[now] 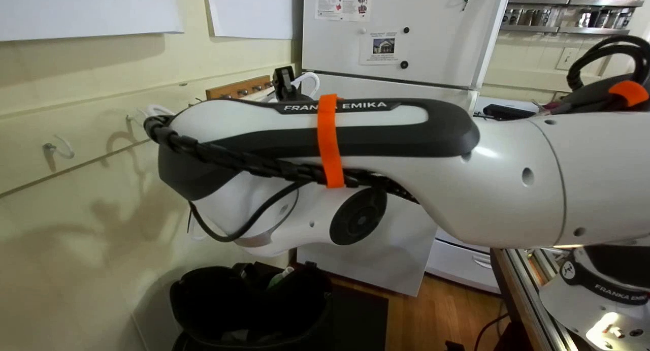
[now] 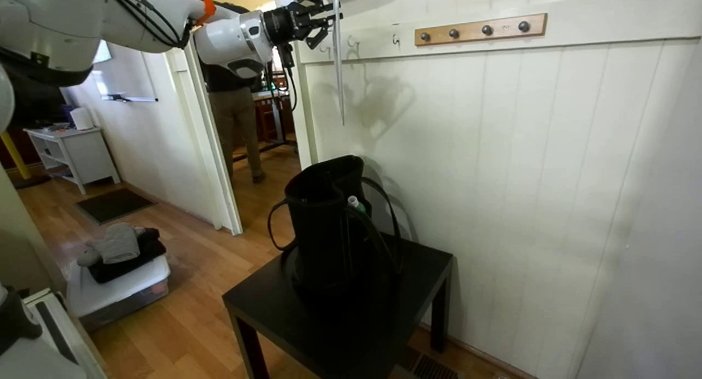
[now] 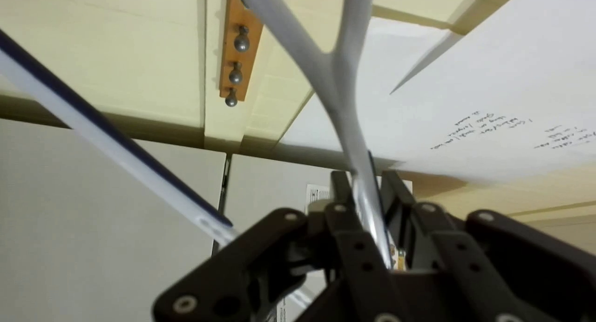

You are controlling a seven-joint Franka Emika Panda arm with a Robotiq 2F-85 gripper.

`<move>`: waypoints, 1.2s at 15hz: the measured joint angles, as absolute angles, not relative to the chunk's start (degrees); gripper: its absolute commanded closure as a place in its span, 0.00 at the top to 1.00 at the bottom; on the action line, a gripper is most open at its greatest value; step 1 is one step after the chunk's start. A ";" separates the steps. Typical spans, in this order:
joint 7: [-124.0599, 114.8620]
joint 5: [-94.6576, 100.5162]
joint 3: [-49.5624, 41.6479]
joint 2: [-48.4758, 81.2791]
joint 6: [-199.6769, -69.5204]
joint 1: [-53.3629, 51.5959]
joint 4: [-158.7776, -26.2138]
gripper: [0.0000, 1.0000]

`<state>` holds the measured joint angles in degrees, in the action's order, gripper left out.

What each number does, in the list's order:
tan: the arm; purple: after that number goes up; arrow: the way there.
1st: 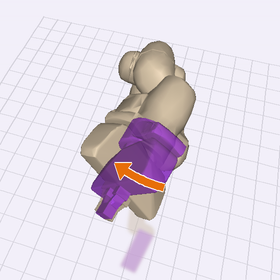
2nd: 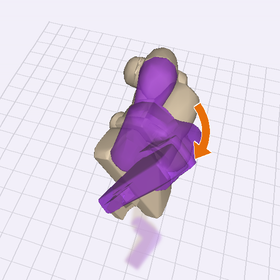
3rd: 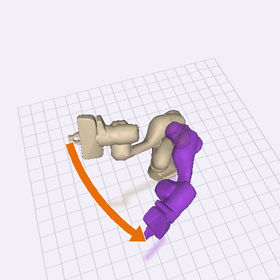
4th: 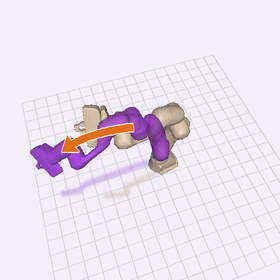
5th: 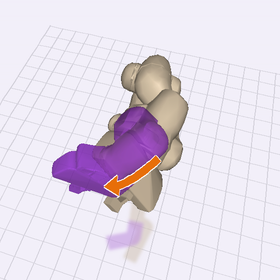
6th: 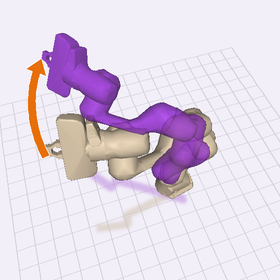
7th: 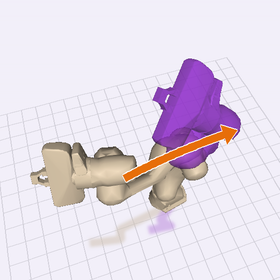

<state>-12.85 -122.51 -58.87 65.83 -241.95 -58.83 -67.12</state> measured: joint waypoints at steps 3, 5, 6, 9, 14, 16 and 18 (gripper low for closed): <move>-18.69 -121.96 -62.79 64.97 -241.93 -64.74 -76.04 0.06; -23.41 -121.84 -65.57 64.79 -241.11 -68.65 -82.18 0.06; -25.79 -121.85 -67.09 64.79 -240.58 -70.62 -85.33 0.06; -33.58 -121.93 -71.14 64.98 -238.14 -76.03 -95.20 0.22; -40.58 -121.91 -73.89 65.79 -234.63 -80.01 -104.90 0.22; -40.69 -121.91 -73.92 65.80 -234.63 -80.18 -105.04 0.22; -40.72 -121.91 -73.96 65.80 -234.63 -80.30 -105.04 0.06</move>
<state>-40.72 -121.91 -73.96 65.80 -234.63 -80.30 -105.04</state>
